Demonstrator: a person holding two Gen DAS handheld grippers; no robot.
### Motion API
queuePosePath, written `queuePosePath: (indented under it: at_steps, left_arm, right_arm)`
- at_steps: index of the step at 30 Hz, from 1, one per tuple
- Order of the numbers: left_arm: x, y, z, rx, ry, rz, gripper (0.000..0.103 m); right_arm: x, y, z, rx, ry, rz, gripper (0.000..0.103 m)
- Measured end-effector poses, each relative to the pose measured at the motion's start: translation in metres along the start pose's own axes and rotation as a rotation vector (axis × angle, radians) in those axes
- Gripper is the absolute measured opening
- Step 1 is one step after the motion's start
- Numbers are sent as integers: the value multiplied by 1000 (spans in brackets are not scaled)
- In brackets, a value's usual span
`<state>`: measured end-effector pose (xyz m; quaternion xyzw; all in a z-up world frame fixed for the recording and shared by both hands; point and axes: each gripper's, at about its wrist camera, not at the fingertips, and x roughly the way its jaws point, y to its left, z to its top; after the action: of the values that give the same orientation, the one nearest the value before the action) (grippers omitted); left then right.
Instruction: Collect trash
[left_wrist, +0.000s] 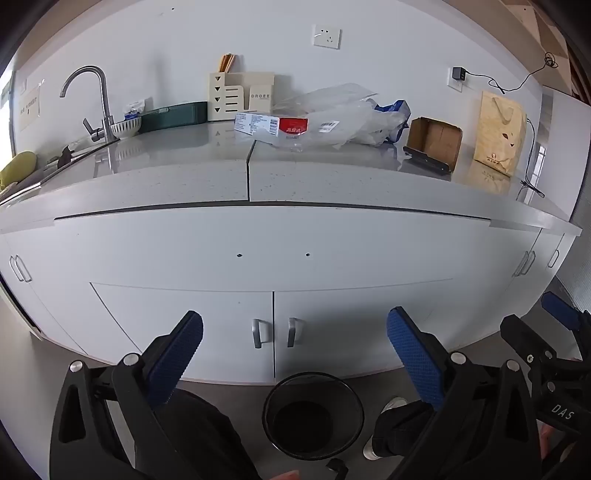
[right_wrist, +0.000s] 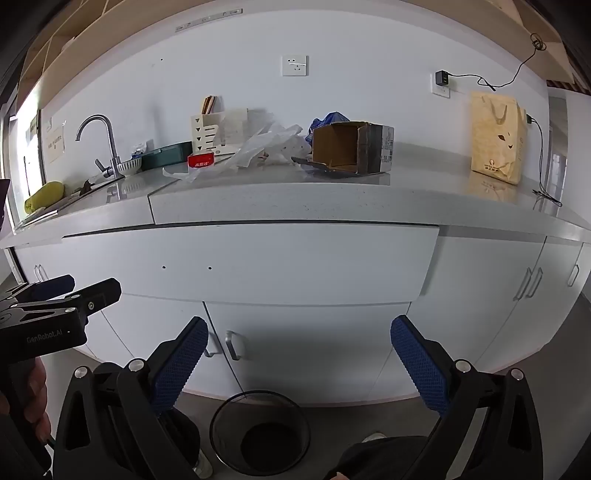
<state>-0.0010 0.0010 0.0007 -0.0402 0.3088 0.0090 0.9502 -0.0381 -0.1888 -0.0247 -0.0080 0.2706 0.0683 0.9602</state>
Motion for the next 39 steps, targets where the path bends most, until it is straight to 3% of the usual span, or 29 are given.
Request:
queuePosePath:
  at_steps: [39]
  left_arm:
    - [-1,1,-2,2,7,3,99]
  right_arm:
    - [0,0,-1,6,-2,9,100]
